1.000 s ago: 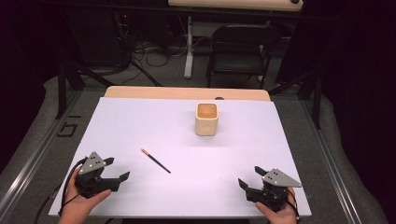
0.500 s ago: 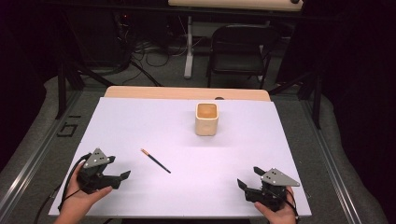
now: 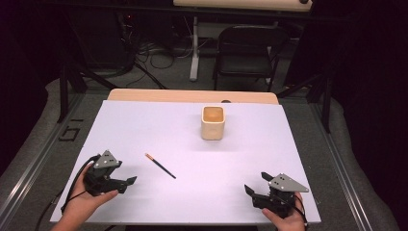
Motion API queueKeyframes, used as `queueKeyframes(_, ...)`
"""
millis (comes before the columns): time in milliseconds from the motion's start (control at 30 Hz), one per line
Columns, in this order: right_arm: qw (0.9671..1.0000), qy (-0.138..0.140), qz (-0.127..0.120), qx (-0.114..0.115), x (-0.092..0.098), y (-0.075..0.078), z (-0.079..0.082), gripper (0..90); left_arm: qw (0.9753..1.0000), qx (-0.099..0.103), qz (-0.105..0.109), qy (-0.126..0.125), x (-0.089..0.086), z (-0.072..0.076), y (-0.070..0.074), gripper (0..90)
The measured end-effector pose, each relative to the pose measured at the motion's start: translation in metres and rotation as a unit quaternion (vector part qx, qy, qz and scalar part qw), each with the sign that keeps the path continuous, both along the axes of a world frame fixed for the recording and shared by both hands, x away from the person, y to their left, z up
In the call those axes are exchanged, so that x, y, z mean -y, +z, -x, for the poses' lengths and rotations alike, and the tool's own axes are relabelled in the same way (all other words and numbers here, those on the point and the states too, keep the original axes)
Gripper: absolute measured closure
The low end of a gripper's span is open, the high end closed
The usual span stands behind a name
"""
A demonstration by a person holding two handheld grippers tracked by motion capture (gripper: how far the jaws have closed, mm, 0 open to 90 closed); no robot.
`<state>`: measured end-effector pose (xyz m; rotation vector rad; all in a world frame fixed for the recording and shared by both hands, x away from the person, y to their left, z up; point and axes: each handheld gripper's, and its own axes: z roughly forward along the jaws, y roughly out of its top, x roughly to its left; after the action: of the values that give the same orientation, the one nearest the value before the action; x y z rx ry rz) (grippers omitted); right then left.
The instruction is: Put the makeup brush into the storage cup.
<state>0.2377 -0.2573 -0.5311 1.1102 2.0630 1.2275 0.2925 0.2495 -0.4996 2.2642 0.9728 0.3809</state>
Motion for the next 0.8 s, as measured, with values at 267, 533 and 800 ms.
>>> queueKeyframes(267, 1.0000, 0.002, 0.001, -0.002, 0.000, -0.001, 0.000, 23.9, 0.9986, -0.027, -0.041, -0.020, 0.011, -0.010, -0.001, 23.2)
queueKeyframes(533, 1.0000, 0.002, 0.003, -0.003, 0.000, -0.001, 0.000, 23.9, 0.9962, -0.044, -0.068, -0.032, 0.020, -0.019, 0.000, 23.5)
queueKeyframes(800, 1.0000, 0.003, 0.003, -0.004, -0.001, -0.001, -0.001, 23.9, 0.9926, -0.061, -0.092, -0.050, 0.030, -0.028, 0.000, 25.0)
